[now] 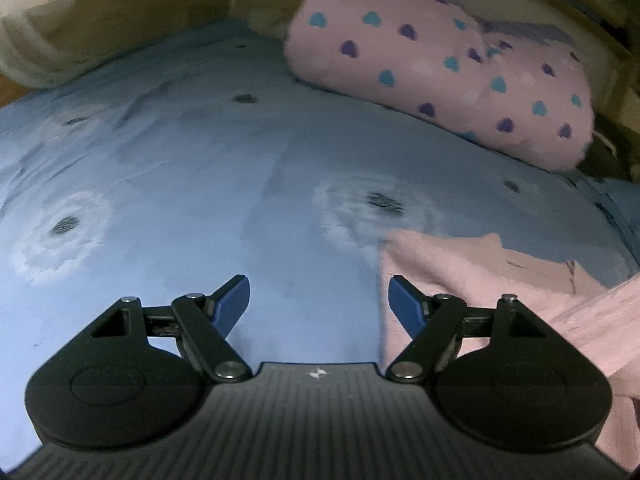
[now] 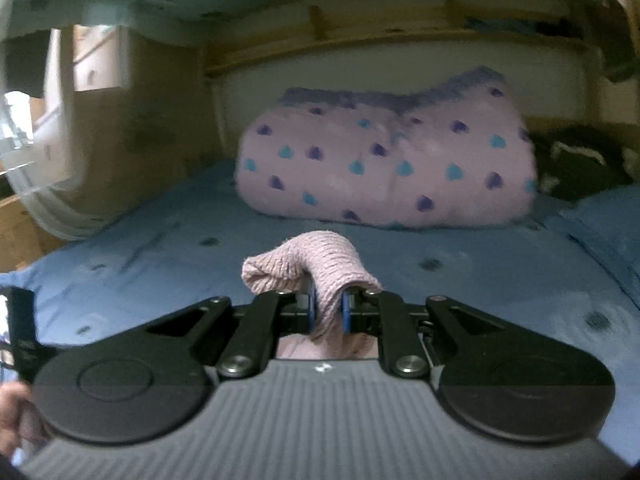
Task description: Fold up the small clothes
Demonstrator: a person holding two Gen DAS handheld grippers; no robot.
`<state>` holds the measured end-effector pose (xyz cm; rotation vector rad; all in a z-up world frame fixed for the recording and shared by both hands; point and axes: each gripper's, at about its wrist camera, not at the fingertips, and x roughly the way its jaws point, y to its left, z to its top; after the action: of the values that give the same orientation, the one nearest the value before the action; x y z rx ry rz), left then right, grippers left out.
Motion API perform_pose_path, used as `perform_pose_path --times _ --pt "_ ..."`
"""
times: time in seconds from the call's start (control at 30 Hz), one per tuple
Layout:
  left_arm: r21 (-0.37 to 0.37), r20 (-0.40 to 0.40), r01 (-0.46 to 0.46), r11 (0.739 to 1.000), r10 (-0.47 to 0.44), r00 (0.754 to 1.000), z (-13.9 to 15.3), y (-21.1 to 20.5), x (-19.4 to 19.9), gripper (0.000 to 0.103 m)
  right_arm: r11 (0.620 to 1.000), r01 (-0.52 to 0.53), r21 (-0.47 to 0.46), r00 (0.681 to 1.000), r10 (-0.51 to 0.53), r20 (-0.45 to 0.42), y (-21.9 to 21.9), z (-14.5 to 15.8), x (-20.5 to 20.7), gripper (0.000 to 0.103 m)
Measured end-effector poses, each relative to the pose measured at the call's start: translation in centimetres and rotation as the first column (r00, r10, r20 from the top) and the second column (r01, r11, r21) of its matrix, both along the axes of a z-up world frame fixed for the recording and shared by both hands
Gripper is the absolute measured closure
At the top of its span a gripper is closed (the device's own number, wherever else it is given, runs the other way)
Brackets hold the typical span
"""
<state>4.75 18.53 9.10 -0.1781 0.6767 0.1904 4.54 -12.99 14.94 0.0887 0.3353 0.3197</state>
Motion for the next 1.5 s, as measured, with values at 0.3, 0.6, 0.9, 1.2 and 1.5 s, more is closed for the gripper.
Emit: perform_pose_path --times 0.3,0.6,0.9,1.2,1.5 --pt "-0.019 -0.021 0.135 0.991 -0.136 0.991 -1.7 -5.0 2.0 0.023 0.996 0.083 -0.041 0.993 -0.086 -0.083 -5.9 -7.3 0.6 0.087" --pt "0.041 -0.059 0.224 0.974 -0.221 0.973 -4.9 -9.0 4.4 0.023 0.996 0.09 -0.015 0.961 -0.091 -0.263 -9.7 -13.1 1.4 0.082" --pt "0.035 -0.112 0.205 0.978 -0.2 0.973 -6.6 -8.7 5.6 0.022 0.995 0.029 -0.094 0.93 -0.061 -0.362 -12.2 -13.7 -0.3 0.074" --pt "0.031 -0.117 0.199 0.98 -0.194 0.974 -6.9 -8.6 5.9 0.02 0.996 0.015 -0.09 0.928 -0.047 -0.368 -15.2 -11.4 -1.8 0.063" --pt "0.037 -0.117 0.201 0.979 -0.195 0.974 -6.9 -8.8 5.9 0.019 0.992 0.059 0.109 0.939 -0.018 -0.343 -16.2 -9.2 0.8 0.063"
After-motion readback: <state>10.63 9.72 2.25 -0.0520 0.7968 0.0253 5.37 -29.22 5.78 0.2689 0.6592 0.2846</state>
